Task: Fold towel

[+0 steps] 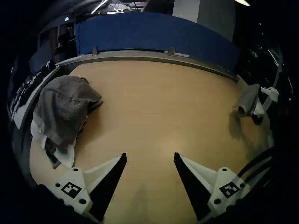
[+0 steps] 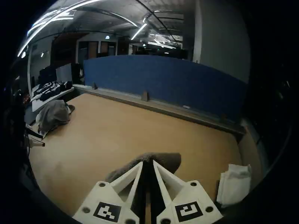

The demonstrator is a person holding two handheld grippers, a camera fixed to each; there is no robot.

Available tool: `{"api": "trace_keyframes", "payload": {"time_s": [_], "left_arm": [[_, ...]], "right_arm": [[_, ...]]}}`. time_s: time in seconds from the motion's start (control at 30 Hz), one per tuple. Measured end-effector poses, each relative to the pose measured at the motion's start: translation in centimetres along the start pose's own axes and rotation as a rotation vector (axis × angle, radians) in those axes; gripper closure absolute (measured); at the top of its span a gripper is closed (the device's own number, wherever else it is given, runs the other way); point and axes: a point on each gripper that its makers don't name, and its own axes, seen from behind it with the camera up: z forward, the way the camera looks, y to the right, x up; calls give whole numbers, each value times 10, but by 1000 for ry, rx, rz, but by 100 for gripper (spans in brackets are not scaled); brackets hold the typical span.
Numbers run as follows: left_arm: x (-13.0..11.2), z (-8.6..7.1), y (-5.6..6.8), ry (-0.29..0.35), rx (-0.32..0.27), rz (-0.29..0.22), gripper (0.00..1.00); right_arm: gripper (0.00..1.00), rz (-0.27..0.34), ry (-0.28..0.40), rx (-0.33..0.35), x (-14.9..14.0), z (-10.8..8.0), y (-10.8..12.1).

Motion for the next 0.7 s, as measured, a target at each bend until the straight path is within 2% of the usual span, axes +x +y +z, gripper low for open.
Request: {"api": "trace_keyframes", "payload": {"time_s": [0.3, 0.7], "left_arm": [[1, 1, 0, -3, 7, 1, 6], [3, 3, 4, -5, 12, 6, 6]], "right_arm": [[97, 1, -5, -28, 0, 8, 33], [97, 31, -7, -55, 0, 23, 62]]}}
